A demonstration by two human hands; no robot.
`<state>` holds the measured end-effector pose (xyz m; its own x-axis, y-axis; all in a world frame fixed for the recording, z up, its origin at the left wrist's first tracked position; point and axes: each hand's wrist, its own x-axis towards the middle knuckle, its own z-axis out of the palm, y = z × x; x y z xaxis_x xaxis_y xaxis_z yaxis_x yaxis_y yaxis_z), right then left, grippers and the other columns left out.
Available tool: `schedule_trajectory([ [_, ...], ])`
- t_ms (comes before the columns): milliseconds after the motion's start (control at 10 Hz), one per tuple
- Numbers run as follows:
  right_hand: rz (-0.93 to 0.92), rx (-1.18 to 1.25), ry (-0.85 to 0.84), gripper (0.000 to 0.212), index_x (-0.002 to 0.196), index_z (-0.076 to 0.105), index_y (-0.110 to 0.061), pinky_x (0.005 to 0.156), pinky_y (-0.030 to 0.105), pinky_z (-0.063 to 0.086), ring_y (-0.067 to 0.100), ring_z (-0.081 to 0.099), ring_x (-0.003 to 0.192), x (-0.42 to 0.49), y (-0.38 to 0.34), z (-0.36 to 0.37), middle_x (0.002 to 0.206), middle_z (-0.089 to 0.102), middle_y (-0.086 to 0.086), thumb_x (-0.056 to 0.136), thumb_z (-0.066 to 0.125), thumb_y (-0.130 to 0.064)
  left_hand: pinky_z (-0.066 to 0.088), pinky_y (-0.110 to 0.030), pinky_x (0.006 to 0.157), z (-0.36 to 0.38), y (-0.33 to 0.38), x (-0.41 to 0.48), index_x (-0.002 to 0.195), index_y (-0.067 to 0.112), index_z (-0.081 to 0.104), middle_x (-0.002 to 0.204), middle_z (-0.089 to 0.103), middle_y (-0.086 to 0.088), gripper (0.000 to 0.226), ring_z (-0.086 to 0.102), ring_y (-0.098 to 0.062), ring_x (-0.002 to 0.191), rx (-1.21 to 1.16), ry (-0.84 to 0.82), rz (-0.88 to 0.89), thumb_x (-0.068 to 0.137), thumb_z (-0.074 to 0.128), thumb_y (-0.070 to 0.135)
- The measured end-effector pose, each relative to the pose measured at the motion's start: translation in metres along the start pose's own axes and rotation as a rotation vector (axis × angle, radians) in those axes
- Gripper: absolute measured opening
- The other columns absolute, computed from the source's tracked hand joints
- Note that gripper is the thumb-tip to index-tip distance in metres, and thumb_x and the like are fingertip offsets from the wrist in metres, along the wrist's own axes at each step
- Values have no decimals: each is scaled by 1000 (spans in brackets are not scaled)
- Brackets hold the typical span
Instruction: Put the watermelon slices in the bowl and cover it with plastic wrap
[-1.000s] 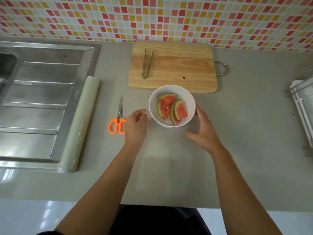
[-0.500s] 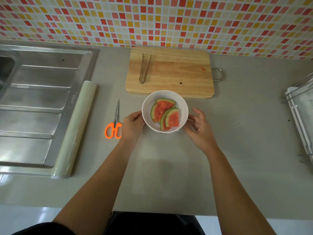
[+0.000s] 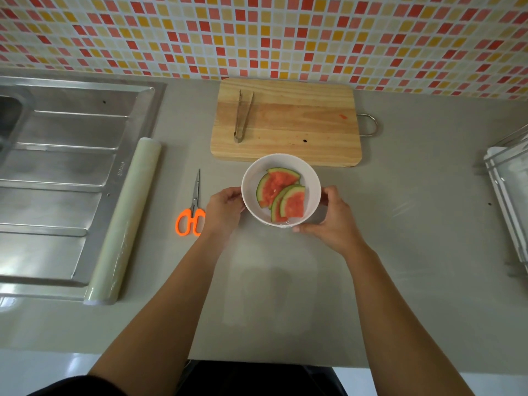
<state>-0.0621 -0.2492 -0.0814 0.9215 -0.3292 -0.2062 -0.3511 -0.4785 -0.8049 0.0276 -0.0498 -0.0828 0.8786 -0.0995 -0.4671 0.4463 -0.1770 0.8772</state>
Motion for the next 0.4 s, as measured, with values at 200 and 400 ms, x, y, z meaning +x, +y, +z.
schedule_trajectory([
  [200,-23,-77,-12,76,111,48,-18,75,19,38,8,49,98,2,4,-1,109,53,-6,48,91,-30,50,-30,78,-6,4,0,96,15,73,95,72,-7,23,64,-20,89,260,16,74,83,58,4],
  [400,8,-197,8,72,132,44,-10,94,18,31,18,45,119,-2,11,-16,130,44,7,66,71,-3,46,-25,86,-14,9,-7,113,15,65,109,70,-4,29,63,-18,102,411,148,139,88,51,12],
])
